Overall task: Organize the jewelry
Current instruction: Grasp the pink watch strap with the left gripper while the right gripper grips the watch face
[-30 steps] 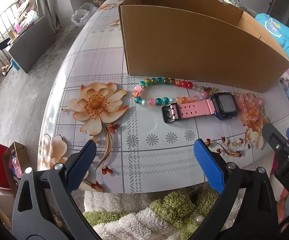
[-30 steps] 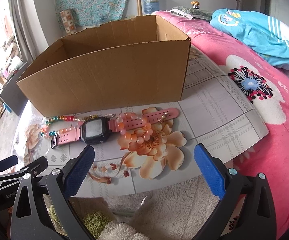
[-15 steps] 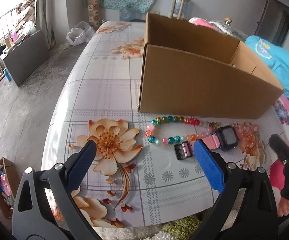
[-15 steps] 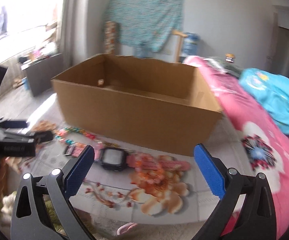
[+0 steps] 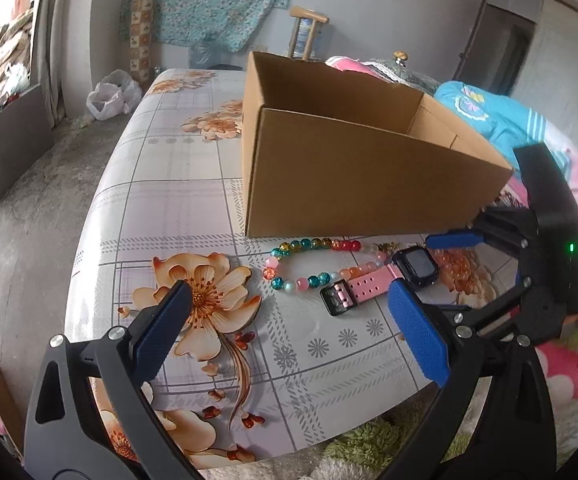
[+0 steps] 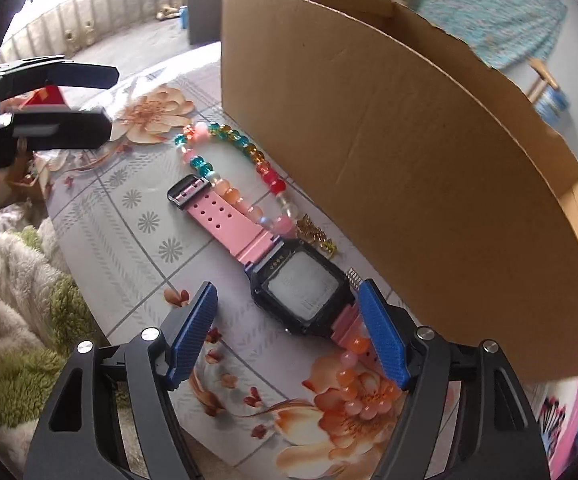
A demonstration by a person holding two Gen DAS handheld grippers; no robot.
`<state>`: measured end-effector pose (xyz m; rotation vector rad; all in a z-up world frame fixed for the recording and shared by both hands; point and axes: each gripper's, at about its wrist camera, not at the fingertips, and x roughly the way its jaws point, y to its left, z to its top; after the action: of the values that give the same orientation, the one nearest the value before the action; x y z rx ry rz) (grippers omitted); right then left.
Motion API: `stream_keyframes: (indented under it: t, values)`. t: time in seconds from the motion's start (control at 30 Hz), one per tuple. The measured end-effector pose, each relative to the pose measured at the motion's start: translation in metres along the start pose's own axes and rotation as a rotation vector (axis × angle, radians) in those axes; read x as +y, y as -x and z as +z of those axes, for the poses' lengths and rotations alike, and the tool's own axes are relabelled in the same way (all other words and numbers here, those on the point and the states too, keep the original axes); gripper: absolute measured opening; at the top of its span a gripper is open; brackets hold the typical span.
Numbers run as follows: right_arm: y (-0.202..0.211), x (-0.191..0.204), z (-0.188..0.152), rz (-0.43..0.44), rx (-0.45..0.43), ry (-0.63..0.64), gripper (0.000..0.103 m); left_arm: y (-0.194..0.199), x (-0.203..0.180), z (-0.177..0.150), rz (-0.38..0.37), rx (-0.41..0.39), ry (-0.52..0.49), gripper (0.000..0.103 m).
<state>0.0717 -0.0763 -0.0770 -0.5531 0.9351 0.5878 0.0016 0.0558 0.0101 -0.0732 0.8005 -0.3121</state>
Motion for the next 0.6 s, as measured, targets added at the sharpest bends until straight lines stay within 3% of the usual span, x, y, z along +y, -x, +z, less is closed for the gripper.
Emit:
stream_keyframes:
  t: [0.07, 0.17, 0.2, 0.27, 0.37, 0.47, 0.6]
  values:
    - [-0.004, -0.008, 0.005, 0.043, 0.035, 0.008, 0.071, 0.001, -0.012, -0.005, 0.011, -0.006, -0.065, 0.094]
    - [-0.013, -0.027, 0.015, 0.119, 0.078, -0.007, 0.063, 0.001, -0.028, -0.011, 0.021, -0.009, -0.132, 0.094]
    - [-0.014, -0.032, 0.017, 0.142, 0.087, -0.015, 0.056, 0.0, -0.032, -0.012, 0.022, -0.01, -0.153, 0.092]
    - [-0.017, -0.042, 0.019, 0.161, 0.101, -0.006, 0.054, -0.002, -0.042, -0.016, 0.022, 0.002, -0.213, 0.074]
    - [-0.02, -0.046, 0.021, 0.165, 0.1, 0.023, 0.053, -0.01, -0.055, -0.021, 0.013, 0.037, -0.283, 0.058]
    - [-0.021, -0.046, 0.022, 0.199, 0.098, 0.028, 0.053, -0.015, -0.069, -0.026, 0.02, 0.053, -0.367, 0.05]
    - [-0.011, -0.044, 0.017, 0.26, 0.096, 0.016, 0.053, -0.021, -0.086, -0.031, 0.049, 0.072, -0.473, 0.047]
